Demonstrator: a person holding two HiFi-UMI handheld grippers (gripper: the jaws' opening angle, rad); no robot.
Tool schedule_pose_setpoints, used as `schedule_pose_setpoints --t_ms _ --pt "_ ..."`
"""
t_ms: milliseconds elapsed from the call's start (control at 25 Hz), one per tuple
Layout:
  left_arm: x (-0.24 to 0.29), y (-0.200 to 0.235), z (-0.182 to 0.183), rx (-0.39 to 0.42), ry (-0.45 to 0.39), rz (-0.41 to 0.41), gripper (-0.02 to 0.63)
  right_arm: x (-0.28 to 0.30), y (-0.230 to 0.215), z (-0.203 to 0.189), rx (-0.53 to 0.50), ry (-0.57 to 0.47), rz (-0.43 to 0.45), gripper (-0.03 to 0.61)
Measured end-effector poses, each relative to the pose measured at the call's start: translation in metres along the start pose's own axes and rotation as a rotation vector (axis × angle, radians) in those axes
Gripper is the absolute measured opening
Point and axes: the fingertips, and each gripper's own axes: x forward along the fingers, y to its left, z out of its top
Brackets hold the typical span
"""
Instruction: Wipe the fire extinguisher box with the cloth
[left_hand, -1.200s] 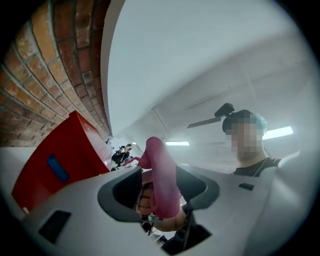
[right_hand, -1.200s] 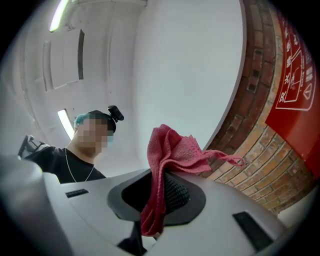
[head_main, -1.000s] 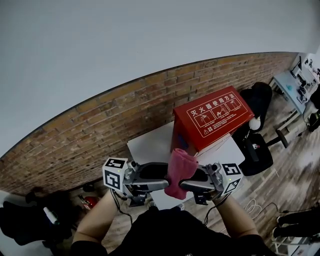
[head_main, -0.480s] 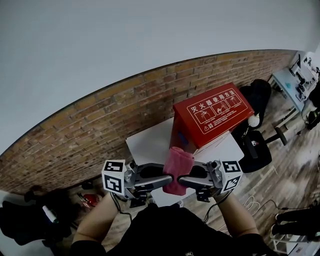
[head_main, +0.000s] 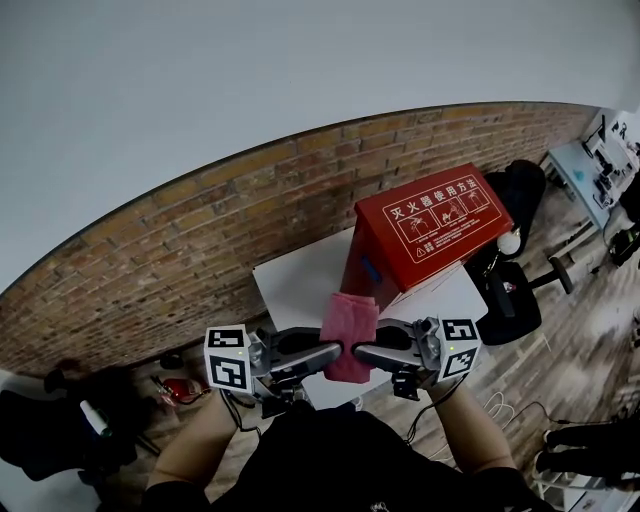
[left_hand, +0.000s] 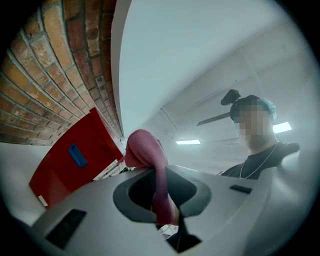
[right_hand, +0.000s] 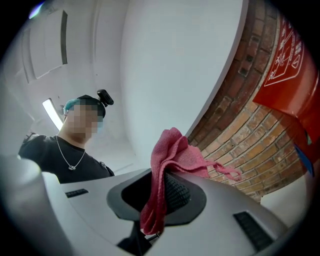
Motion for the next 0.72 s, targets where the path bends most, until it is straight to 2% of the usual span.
schedule_pose_setpoints --t_ms 200,480,600,720 --pt "-0.014 0.001 -0.002 -0.003 -0.035 0.014 0.074 0.006 -0.009 -0.008 -0.023 0.035 -0.045 0.064" --pt "-0.033 0.000 0.005 -0.051 -0.119 -0.032 0.074 0.007 -0.017 -0.011 -0.032 0.032 -0.110 0.112" --pt "-0.042 0.006 0.009 -0.076 -0.157 -0.028 0.074 0.002 -0.027 -0.011 -0.039 0.021 -0.181 0.117" --pt "-0.051 0.017 0.015 -0.103 -0.195 -0.014 0.074 -0.009 -0.042 -0.004 -0.075 -0.029 -0.322 0.117"
